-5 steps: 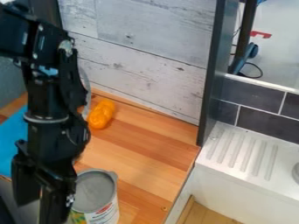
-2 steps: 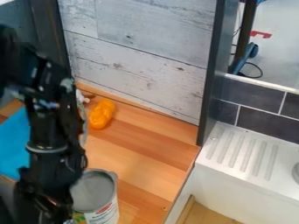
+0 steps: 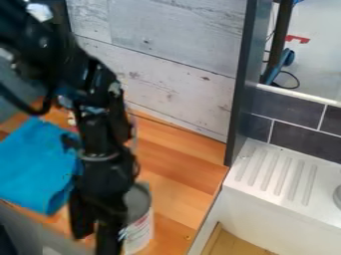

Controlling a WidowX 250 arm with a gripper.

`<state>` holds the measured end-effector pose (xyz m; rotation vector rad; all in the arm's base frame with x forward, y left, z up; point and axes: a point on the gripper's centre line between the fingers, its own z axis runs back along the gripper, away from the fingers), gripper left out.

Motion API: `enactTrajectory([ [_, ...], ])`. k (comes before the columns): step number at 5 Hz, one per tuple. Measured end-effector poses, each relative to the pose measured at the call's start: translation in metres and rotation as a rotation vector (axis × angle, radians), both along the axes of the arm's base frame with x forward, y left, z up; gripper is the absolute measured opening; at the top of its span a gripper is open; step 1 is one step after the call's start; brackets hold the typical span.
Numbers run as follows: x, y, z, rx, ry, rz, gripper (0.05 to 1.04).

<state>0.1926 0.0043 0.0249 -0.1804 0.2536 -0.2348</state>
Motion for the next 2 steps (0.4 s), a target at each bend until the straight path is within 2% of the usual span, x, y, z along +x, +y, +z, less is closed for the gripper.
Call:
enactTrajectory([
  [1,0.038,-0.003,0.015,-0.040,-0.076,0.031,1.001],
  [2,0.064,0.016,0.021,-0.034,-0.115,0.117,1.001],
])
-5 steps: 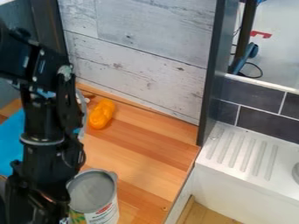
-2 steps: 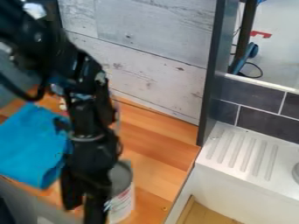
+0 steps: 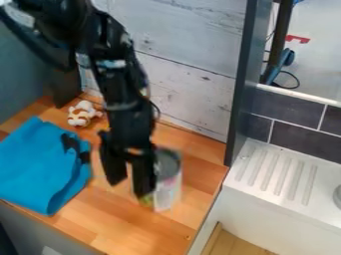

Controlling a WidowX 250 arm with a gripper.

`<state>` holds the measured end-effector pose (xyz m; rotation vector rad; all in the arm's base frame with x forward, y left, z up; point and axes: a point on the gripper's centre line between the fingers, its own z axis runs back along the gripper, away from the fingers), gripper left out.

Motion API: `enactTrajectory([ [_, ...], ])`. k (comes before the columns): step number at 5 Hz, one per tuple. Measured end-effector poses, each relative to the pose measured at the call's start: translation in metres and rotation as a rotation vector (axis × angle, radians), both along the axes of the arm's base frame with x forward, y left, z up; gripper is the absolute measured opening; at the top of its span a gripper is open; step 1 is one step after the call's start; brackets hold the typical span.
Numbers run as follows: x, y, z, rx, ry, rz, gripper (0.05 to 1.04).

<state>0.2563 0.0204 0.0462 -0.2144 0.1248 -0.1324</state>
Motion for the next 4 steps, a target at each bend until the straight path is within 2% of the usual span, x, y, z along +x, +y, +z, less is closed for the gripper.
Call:
enactTrajectory([
  [1,0.019,0.022,-0.007,-0.013,0.003,0.074,1.001],
  [2,0.029,0.035,-0.016,-0.020,0.003,0.124,1.001],
  [3,0.036,0.038,-0.014,-0.028,-0.034,0.132,1.001],
  [4,0.047,0.038,0.004,-0.029,-0.117,0.132,1.001],
])
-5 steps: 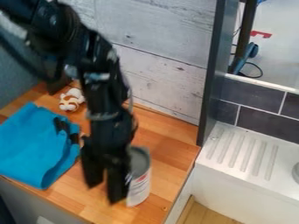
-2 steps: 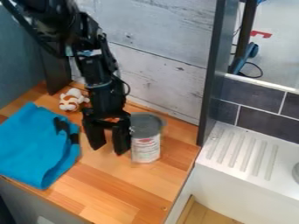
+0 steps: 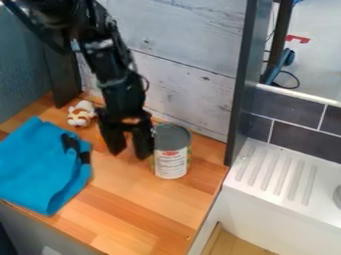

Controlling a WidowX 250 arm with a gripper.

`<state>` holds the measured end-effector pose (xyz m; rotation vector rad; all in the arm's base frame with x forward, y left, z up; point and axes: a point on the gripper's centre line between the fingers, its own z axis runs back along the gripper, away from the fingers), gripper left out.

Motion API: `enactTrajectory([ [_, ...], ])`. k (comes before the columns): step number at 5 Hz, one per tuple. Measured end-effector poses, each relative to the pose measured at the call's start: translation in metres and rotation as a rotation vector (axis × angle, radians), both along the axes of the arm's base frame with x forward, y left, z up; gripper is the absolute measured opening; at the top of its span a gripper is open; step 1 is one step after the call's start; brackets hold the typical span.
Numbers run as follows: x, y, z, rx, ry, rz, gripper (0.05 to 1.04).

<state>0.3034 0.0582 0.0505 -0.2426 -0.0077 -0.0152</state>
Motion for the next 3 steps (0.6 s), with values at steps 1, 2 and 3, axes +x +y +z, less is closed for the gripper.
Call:
enactTrajectory([
  [1,-0.010,0.008,0.032,0.092,-0.046,0.031,1.001],
  [2,-0.047,0.009,0.047,0.168,-0.035,0.056,1.001],
  [3,-0.092,0.020,0.072,0.228,-0.042,0.057,1.001],
])
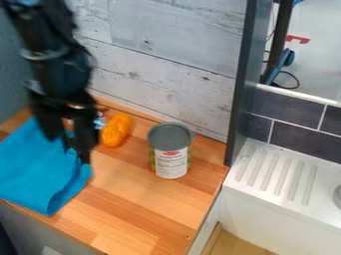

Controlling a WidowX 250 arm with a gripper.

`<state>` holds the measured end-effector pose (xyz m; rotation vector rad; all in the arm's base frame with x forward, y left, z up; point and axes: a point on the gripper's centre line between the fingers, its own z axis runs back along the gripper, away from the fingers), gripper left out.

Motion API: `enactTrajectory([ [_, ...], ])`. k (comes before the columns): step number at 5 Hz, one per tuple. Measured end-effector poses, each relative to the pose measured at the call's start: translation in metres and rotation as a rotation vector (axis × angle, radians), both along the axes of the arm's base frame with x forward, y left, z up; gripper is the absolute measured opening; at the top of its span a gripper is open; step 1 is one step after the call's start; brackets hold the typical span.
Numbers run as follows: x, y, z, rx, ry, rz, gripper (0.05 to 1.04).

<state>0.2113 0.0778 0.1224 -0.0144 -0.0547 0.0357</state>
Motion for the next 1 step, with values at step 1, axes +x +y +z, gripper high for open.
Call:
enactTrajectory([
  [1,-0.0236,0.0035,0.0152,0.040,-0.014,-0.074,1.001],
])
